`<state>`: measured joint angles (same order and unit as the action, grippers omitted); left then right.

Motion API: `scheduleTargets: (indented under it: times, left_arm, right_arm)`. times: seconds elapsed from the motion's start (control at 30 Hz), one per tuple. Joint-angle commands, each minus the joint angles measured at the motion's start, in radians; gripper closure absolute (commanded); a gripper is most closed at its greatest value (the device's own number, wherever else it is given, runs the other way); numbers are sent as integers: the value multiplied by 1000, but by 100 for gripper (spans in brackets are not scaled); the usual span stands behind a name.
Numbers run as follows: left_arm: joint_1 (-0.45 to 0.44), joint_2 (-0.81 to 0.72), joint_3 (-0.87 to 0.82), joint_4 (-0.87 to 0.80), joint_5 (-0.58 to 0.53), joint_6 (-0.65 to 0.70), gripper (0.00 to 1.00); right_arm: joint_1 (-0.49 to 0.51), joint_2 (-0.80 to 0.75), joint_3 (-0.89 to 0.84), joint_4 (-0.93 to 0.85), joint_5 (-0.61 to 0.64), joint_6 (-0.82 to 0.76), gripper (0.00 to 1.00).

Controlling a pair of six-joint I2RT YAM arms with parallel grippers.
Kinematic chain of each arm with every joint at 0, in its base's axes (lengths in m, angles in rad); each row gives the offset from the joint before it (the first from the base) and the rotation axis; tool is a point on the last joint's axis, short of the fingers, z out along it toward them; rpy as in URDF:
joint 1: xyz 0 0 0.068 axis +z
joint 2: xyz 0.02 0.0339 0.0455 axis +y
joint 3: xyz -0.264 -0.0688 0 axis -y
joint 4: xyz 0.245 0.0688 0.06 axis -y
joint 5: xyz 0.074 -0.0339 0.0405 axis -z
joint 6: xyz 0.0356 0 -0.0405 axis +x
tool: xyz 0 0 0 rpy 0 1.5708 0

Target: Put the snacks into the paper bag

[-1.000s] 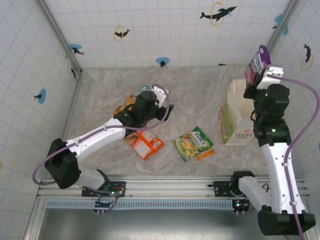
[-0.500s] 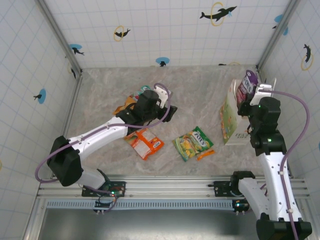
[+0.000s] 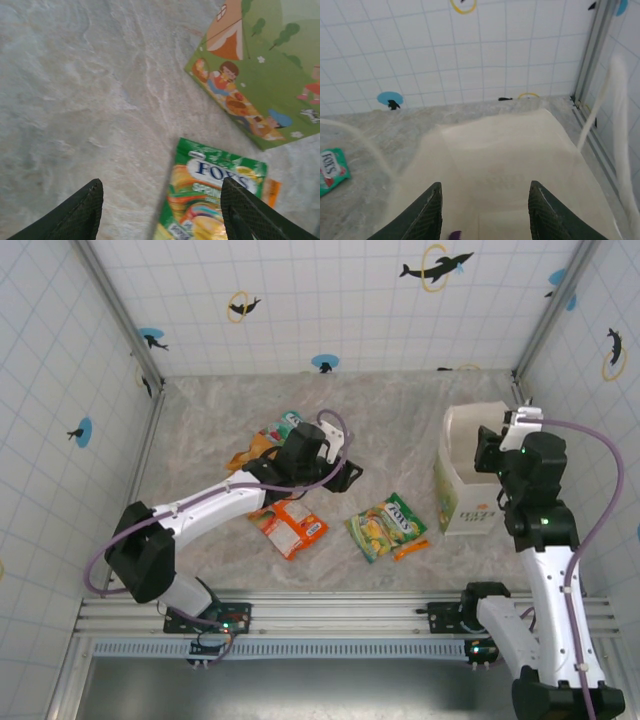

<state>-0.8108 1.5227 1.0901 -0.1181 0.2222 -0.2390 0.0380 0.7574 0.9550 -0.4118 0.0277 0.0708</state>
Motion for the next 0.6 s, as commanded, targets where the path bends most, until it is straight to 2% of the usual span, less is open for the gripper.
scheduleTargets:
  times: [0.0, 0.07, 0.27, 0.43, 0.57]
  left_arm:
    - [-21, -10, -54, 5, 83, -78, 39]
    - [-57, -32, -101, 6, 50, -3, 39]
    - [-174, -81, -232, 37, -68, 246, 37]
    - [-280, -109, -339, 96, -141, 585, 37]
    - [-335, -122, -419, 163, -188, 768, 36]
  right_arm:
    - [-4, -19, 88, -37, -81, 7, 52]
    - [-4, -19, 98, -65, -120, 5, 51]
    - [-3, -24, 99, -117, -104, 18, 51]
    - [-3, -56, 92, -111, -119, 28, 50]
    - [-3, -62, 83, -120, -122, 21, 50]
